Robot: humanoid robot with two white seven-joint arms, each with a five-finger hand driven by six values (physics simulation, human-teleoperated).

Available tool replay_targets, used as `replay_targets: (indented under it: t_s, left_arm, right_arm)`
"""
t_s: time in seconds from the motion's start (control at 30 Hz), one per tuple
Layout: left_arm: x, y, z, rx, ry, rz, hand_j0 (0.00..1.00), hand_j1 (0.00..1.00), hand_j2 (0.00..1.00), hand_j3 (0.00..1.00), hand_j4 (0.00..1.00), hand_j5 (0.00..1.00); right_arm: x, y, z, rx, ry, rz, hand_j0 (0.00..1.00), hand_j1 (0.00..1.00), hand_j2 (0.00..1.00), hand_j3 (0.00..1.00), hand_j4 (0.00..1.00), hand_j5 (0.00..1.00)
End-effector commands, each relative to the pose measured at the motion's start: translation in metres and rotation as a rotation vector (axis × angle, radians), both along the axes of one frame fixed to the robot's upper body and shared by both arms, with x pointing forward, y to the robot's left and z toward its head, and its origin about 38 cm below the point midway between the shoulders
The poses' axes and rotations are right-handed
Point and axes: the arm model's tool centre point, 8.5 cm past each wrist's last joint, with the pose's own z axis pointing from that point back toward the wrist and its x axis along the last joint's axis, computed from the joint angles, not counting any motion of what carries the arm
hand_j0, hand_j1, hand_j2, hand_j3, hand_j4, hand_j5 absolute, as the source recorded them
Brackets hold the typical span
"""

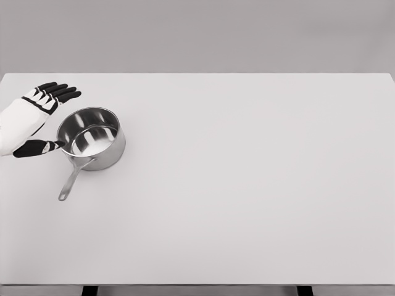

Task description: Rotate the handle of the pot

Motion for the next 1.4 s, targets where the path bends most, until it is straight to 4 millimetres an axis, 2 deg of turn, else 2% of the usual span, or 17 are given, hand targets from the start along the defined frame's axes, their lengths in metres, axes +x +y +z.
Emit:
replay_targets:
  t_s: [0.0, 0.07, 0.23, 0.27, 0.3, 0.37, 0.4, 0.47, 0.53, 0.67, 0.8, 1.1, 1.37]
  left_arm:
    - [0.000, 0.000, 0.001, -0.005, 0.000, 0.000, 1.00, 1.00, 1.00, 1.00, 1.00, 1.00]
    - [-0.001, -0.001, 0.004, 0.008, -0.007, -0.008, 1.00, 1.00, 1.00, 1.00, 1.00, 1.00]
    - [0.000, -0.020, 0.014, 0.027, -0.028, -0.076, 1.00, 1.00, 1.00, 1.00, 1.00, 1.00]
    - [0.005, -0.032, 0.013, 0.029, -0.019, -0.116, 1.00, 1.00, 1.00, 1.00, 1.00, 1.00]
    - [0.015, -0.043, 0.020, 0.014, -0.022, -0.162, 1.00, 1.00, 1.00, 1.00, 1.00, 1.00]
    - [0.031, -0.053, 0.030, 0.007, 0.032, -0.246, 1.00, 1.00, 1.00, 1.00, 1.00, 1.00]
    - [0.032, -0.059, 0.031, 0.029, 0.100, -0.305, 1.00, 1.00, 1.00, 1.00, 1.00, 1.00]
    - [0.019, -0.061, 0.031, 0.100, 0.293, -0.432, 1.00, 1.00, 1.00, 1.00, 1.00, 1.00]
    - [-0.002, -0.074, 0.043, 0.119, 0.344, -0.537, 1.00, 1.00, 1.00, 1.00, 1.00, 1.00]
    - [-0.002, -0.065, 0.053, 0.128, 0.344, -0.524, 1.00, 1.00, 1.00, 1.00, 1.00, 1.00]
    - [-0.002, -0.068, 0.043, 0.178, 0.340, -0.515, 1.00, 1.00, 1.00, 1.00, 1.00, 1.00]
    - [0.002, -0.096, 0.022, 0.243, 0.276, -0.527, 1.00, 1.00, 1.00, 1.00, 1.00, 1.00]
    - [0.003, -0.099, 0.015, 0.306, 0.258, -0.513, 1.00, 1.00, 1.00, 1.00, 1.00, 1.00]
  right_arm:
    - [0.000, 0.000, 0.000, 0.000, 0.000, 0.000, 1.00, 1.00, 1.00, 1.00, 1.00, 1.00]
    - [0.000, 0.000, 0.000, 0.001, 0.001, 0.000, 1.00, 1.00, 1.00, 1.00, 1.00, 1.00]
    - [0.000, 0.000, 0.000, 0.001, 0.001, 0.000, 1.00, 1.00, 1.00, 1.00, 1.00, 1.00]
    - [0.000, 0.000, 0.000, 0.000, 0.000, 0.000, 1.00, 1.00, 1.00, 1.00, 1.00, 1.00]
    - [0.000, 0.000, 0.000, 0.001, 0.001, 0.000, 1.00, 1.00, 1.00, 1.00, 1.00, 1.00]
    - [0.000, 0.000, 0.000, 0.000, 0.000, 0.000, 1.00, 1.00, 1.00, 1.00, 1.00, 1.00]
    - [0.000, 0.000, 0.000, -0.001, 0.002, 0.000, 1.00, 1.00, 1.00, 1.00, 1.00, 1.00]
    - [0.000, 0.000, 0.000, 0.001, 0.001, 0.000, 1.00, 1.00, 1.00, 1.00, 1.00, 1.00]
    - [0.000, 0.000, 0.000, 0.001, 0.001, 0.000, 1.00, 1.00, 1.00, 1.00, 1.00, 1.00]
    - [0.000, 0.000, 0.000, 0.000, 0.000, 0.000, 1.00, 1.00, 1.00, 1.00, 1.00, 1.00]
    - [0.000, 0.000, 0.000, 0.001, 0.001, 0.000, 1.00, 1.00, 1.00, 1.00, 1.00, 1.00]
    - [0.000, 0.000, 0.000, 0.001, 0.001, 0.000, 1.00, 1.00, 1.00, 1.00, 1.00, 1.00]
    - [0.000, 0.000, 0.000, 0.000, 0.000, 0.000, 1.00, 1.00, 1.00, 1.00, 1.00, 1.00]
